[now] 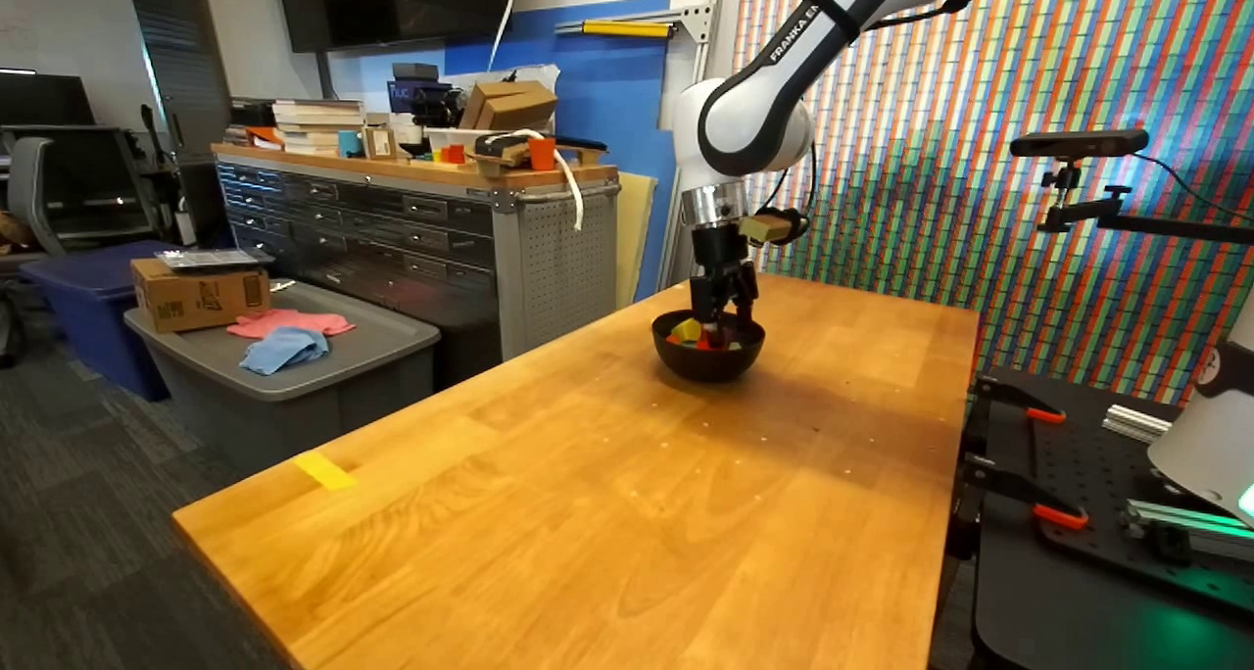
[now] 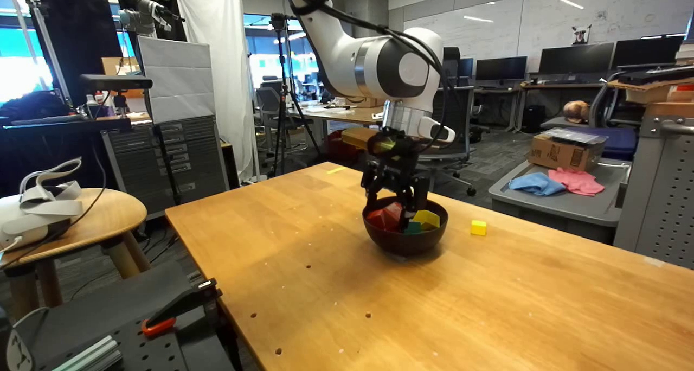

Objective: Take the blocks from the black bowl one at a time and place them on the table

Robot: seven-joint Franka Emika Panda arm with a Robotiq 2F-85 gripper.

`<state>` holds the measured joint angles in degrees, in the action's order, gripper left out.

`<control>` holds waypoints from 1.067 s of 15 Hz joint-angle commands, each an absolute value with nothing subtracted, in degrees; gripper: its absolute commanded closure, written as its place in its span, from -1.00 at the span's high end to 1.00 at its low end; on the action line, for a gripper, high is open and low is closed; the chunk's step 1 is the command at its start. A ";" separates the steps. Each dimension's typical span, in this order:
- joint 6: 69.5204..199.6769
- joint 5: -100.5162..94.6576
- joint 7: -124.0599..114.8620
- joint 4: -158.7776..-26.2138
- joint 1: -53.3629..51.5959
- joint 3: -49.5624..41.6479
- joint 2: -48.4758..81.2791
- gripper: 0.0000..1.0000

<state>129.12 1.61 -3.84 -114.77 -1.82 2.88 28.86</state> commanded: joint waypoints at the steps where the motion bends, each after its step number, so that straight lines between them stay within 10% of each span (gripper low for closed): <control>1: 137.66 4.37 -5.68 -116.61 -2.13 2.78 29.74 0.37; 7: 151.34 4.65 -10.40 -120.07 -4.08 1.69 28.85 -0.57; 16: 158.70 3.51 -14.84 -124.84 -6.58 -1.35 25.35 -0.90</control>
<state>155.80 4.38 -12.58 -121.05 -5.09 0.48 28.47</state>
